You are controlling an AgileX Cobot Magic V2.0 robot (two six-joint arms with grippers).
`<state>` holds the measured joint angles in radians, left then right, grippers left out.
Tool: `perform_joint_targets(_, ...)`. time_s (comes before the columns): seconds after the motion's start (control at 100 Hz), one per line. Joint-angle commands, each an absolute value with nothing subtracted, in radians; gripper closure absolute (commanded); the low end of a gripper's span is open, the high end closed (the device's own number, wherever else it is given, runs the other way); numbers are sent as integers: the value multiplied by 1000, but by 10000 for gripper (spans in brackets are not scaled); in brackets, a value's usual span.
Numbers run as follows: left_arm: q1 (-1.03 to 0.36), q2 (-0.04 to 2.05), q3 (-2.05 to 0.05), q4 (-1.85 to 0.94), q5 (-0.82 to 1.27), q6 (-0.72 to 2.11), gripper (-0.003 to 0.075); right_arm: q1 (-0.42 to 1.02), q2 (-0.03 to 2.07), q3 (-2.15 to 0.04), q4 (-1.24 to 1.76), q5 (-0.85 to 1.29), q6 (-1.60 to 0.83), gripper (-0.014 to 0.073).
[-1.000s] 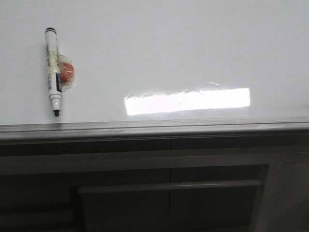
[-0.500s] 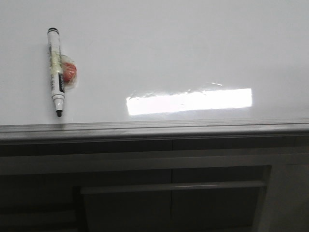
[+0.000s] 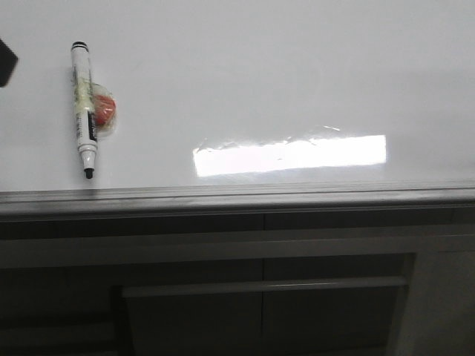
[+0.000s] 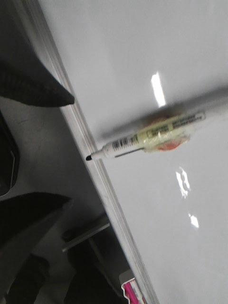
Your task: Write number 0 on whiteboard
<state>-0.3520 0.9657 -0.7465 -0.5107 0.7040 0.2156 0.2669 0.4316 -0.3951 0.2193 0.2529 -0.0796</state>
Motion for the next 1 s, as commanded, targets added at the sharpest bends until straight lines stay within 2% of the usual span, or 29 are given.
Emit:
perform_joint_targets(0.0,-422,1022,-806,-442,645,66,370,262,454,-431,211,171,-90,305)
perform_joint_targets(0.2,-467,1146,-868,-345,557,-120,370,262,475,-431,211,151,-90,305)
perform_joint_targets(0.72,-467,1306,-884,-383,480,-128,377,262,480,-431,211,151,-90,305)
perform_joint_targets(0.88,-467,1334,-884,-381,478,-126,444,262,482,-431,211,151,-90,305)
perform_joint_targets(0.99,-467,1353,-884,-377,488,-118,535,262,482,-431,211,151,-90,305)
